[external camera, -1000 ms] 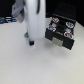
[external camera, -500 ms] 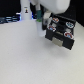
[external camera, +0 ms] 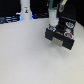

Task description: Open the kcup holder, insert the kcup into the holder, and close the kcup holder

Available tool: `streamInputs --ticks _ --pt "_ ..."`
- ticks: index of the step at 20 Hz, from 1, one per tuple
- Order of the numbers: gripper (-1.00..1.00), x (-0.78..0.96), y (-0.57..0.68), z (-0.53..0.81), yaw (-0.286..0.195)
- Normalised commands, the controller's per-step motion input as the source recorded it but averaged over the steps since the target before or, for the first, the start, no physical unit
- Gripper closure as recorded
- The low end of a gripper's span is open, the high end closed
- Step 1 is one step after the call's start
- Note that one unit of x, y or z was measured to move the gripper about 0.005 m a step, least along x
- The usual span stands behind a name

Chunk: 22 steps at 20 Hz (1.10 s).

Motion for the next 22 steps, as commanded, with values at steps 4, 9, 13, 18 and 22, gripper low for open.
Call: streamInputs --ticks 4,9,13,18,22 --pt "1.0 0.06 0.62 0.04 0.037" --pt "1.0 0.02 0.58 0.0 0.059" --pt "1.0 -0.01 0.54 -0.02 0.07" --pt "1.0 -0.11 0.48 -0.06 0.088" --pt "1.0 -0.26 0.37 -0.08 0.124"
